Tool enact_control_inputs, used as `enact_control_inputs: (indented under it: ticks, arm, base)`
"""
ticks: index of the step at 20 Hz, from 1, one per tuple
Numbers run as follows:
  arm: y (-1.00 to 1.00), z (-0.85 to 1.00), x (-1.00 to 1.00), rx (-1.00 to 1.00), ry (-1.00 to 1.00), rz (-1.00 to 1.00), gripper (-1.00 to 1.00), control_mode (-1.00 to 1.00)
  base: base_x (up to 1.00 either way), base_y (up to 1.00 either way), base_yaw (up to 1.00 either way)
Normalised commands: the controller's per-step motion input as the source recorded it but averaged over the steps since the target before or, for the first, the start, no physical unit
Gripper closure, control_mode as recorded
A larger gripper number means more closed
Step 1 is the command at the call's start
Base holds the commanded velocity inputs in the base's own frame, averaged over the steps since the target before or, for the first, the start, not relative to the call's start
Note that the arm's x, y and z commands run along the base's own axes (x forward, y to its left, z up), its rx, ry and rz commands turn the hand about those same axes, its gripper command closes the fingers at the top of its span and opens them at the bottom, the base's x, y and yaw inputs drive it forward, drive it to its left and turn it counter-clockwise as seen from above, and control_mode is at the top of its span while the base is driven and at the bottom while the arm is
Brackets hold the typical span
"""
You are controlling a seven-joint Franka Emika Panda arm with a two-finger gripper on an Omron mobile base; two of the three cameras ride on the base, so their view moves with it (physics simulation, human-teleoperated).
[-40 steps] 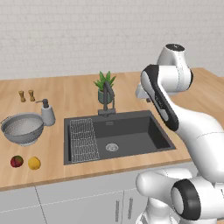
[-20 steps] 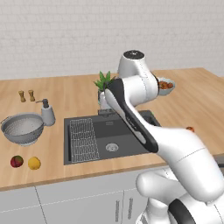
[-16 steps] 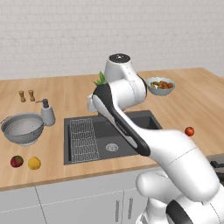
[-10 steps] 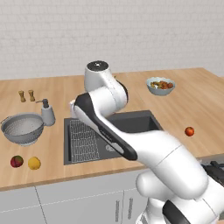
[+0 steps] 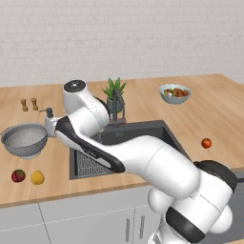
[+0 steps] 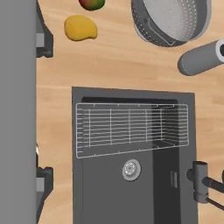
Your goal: Put the colander in the sink, put the mango, apple, mango in the colander, and turn on the sink faucet and pour water over the colander.
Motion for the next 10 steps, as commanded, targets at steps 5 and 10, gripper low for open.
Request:
enact_control_inputs:
  ticks: [5,10]
  arm:
    - [0.42,-0.25,0.54,0.00,0.01,-0.09,-1.00,-1.00]
    - [0.39,-0.30,0.55,0.00,0.05,-0.08,-1.00,-1.00]
  base:
    - [0.00,0.00,0.00]
    - [0.00,0.00,0.00]
